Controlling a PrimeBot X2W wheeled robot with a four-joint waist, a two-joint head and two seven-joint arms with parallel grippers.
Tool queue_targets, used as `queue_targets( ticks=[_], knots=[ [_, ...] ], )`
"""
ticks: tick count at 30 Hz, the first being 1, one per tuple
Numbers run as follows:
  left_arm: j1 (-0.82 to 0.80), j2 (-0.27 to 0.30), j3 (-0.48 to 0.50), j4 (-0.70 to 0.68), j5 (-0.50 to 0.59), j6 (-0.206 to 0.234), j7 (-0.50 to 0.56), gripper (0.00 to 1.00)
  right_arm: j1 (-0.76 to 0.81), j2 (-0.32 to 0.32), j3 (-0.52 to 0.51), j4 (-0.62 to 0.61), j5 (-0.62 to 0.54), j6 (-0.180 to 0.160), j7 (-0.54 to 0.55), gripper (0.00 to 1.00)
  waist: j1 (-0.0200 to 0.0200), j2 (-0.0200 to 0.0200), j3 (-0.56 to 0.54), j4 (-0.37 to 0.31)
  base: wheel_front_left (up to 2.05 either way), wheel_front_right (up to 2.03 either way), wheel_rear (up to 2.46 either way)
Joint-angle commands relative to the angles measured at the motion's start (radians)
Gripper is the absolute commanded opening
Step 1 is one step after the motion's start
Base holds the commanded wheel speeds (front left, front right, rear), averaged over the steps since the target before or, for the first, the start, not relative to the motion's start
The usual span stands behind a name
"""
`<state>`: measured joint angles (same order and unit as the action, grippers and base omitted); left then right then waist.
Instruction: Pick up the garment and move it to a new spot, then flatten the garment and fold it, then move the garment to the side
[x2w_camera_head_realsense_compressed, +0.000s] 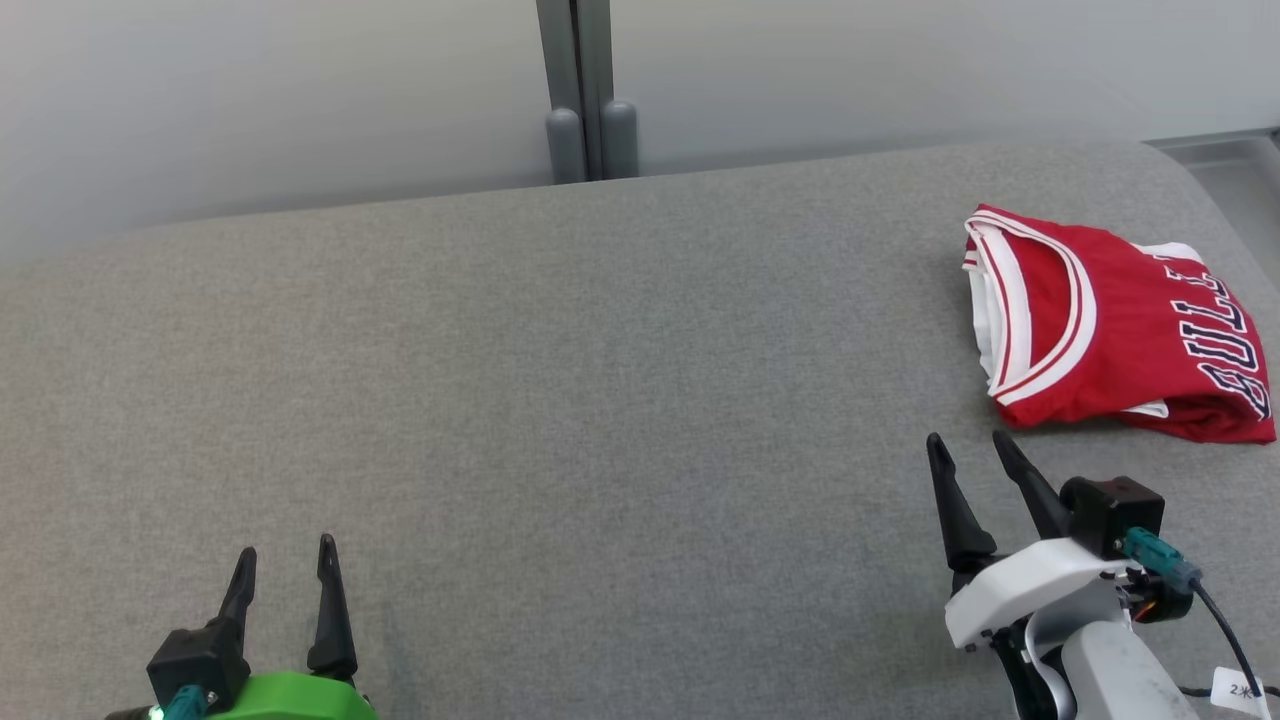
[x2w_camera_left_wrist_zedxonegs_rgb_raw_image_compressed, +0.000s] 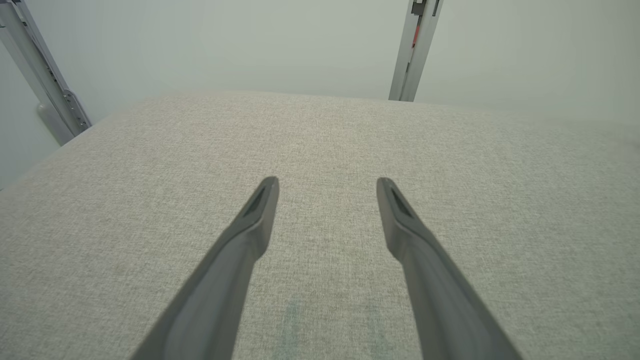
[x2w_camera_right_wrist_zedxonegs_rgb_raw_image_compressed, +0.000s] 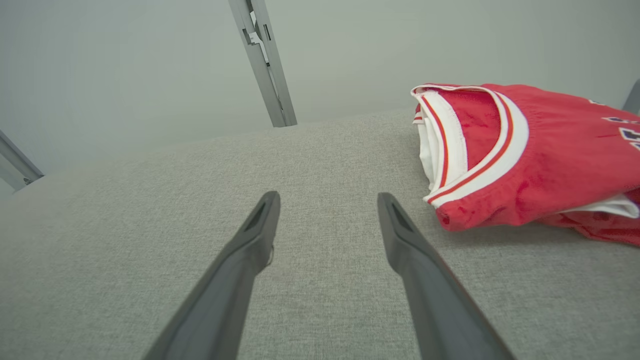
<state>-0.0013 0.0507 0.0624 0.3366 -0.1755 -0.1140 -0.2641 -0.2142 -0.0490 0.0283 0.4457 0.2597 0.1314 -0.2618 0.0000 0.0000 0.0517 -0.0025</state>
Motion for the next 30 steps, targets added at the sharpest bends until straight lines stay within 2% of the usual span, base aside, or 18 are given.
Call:
queue_targets(
  ticks=[1, 5, 6, 10, 30],
  knots=[
    [0.017, 0.001, -0.002, -0.005, -0.006, 0.007, 0.000, 1.00, 0.024, -0.004, 0.004, -0.004, 0.005, -0.002, -0.004, 1.00, 0.0000, 0.0000, -0.019, -0.003, 0.00, 0.00, 0.00],
    [0.031, 0.001, -0.007, -0.014, -0.017, 0.009, 0.000, 1.00, 0.040, -0.004, 0.013, -0.005, 0.009, -0.002, -0.004, 1.00, 0.0000, 0.0000, -0.026, -0.009, 0.00, 0.00, 0.00],
    [0.017, -0.001, -0.007, -0.009, -0.013, 0.006, 0.000, 0.00, 0.027, 0.001, 0.013, 0.000, 0.005, 0.000, 0.000, 0.00, 0.0000, 0.0000, -0.025, -0.007, 0.00, 0.00, 0.00],
    [0.016, -0.009, -0.006, 0.029, -0.017, 0.006, 0.002, 0.00, 0.051, 0.007, 0.012, 0.032, 0.009, 0.000, 0.004, 0.00, 0.0000, 0.0000, -0.025, -0.007, 0.00, 0.00, 0.00],
    [-0.019, -0.006, 0.010, -0.003, -0.381, 0.000, 0.099, 0.00, 0.064, 0.004, -0.028, -0.030, 0.353, 0.000, 0.099, 0.00, 0.0000, 0.0000, -0.029, -0.005, 0.00, 0.00, 0.00]
  ],
)
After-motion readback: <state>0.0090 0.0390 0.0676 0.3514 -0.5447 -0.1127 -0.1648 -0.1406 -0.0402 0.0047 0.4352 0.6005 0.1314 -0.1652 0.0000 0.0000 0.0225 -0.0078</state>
